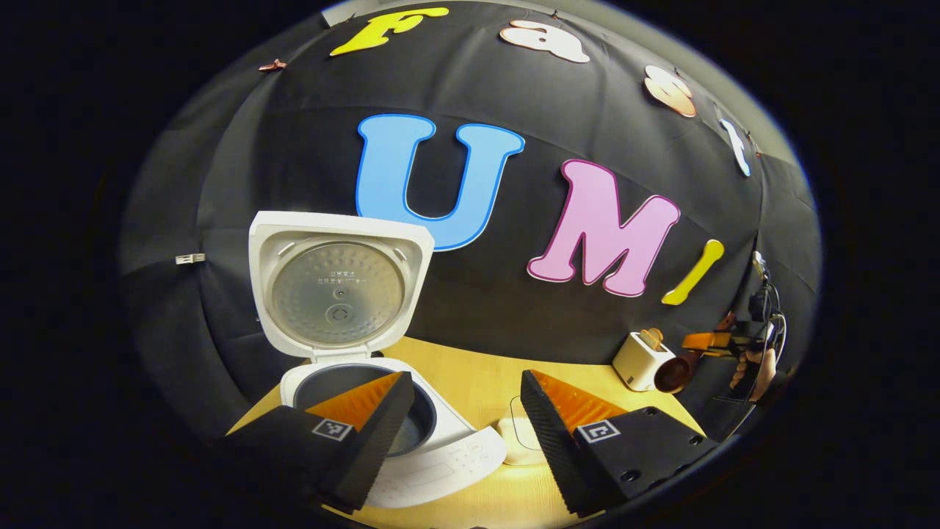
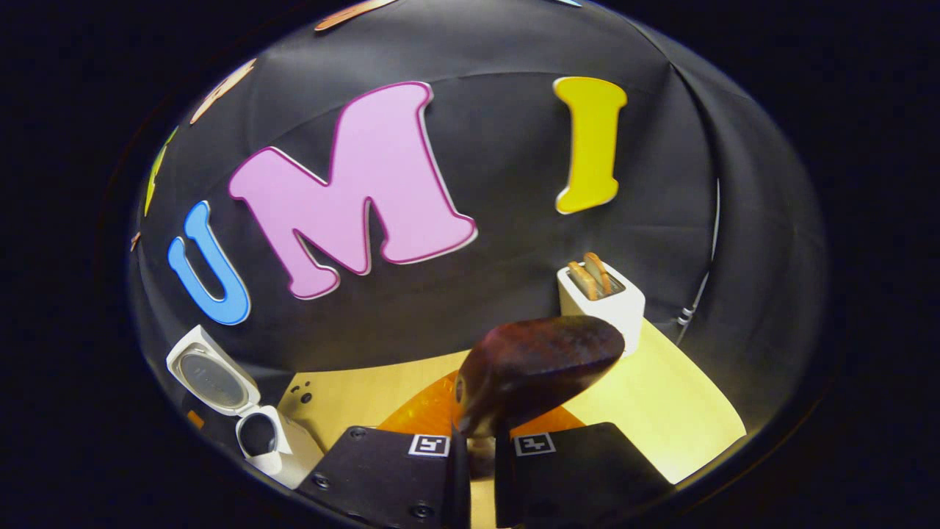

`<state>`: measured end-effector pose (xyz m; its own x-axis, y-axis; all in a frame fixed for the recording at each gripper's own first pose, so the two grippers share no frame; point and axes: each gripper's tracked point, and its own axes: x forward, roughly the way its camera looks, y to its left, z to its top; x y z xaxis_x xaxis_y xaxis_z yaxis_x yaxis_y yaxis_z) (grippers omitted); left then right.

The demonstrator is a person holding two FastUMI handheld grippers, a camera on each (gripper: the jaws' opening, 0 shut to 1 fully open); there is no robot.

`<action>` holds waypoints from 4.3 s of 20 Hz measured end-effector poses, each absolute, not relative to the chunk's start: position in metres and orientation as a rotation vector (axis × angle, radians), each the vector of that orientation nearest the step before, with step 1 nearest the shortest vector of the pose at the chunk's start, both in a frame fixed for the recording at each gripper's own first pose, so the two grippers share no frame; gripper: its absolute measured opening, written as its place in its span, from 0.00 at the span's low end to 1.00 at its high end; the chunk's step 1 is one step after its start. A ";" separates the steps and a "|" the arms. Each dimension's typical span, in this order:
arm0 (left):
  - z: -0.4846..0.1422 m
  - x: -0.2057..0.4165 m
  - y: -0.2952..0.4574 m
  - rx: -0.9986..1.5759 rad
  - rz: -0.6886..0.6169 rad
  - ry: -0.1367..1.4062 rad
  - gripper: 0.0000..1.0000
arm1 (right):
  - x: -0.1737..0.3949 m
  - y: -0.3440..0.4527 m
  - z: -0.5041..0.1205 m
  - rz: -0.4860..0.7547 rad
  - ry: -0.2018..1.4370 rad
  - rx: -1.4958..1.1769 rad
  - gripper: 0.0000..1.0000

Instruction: Close the left gripper, press the button to open the rice cooker; take a wooden spoon from the chopstick holder with the right hand, scoop a spoonful of rice and pour it into the rice cooker, then put the wooden spoon back into the chopstick holder.

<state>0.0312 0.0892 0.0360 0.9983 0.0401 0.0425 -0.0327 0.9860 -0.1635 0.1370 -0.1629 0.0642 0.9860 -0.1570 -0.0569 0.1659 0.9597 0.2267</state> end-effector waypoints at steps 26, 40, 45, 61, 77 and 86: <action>0.027 -0.020 0.076 -0.195 0.323 0.007 0.95 | 0.185 -0.211 -0.116 -0.158 0.373 0.272 0.19; 0.105 -0.009 0.134 -0.116 0.390 -0.125 0.95 | 0.142 -0.207 -0.069 -0.217 0.271 0.243 0.99; 0.169 -0.010 0.191 -0.023 0.440 -0.179 0.95 | 0.105 -0.231 -0.088 -0.296 0.263 0.333 0.99; 0.214 0.152 0.292 -0.062 0.343 -0.065 0.91 | -0.059 -0.220 -0.116 -0.521 0.296 0.312 0.99; 0.123 0.144 0.235 -0.263 0.190 0.228 0.97 | -0.042 -0.181 -0.147 -0.408 0.328 0.285 0.99; 0.022 0.111 0.175 -0.277 0.240 0.281 0.97 | -0.016 -0.188 -0.162 -0.281 0.395 0.234 0.99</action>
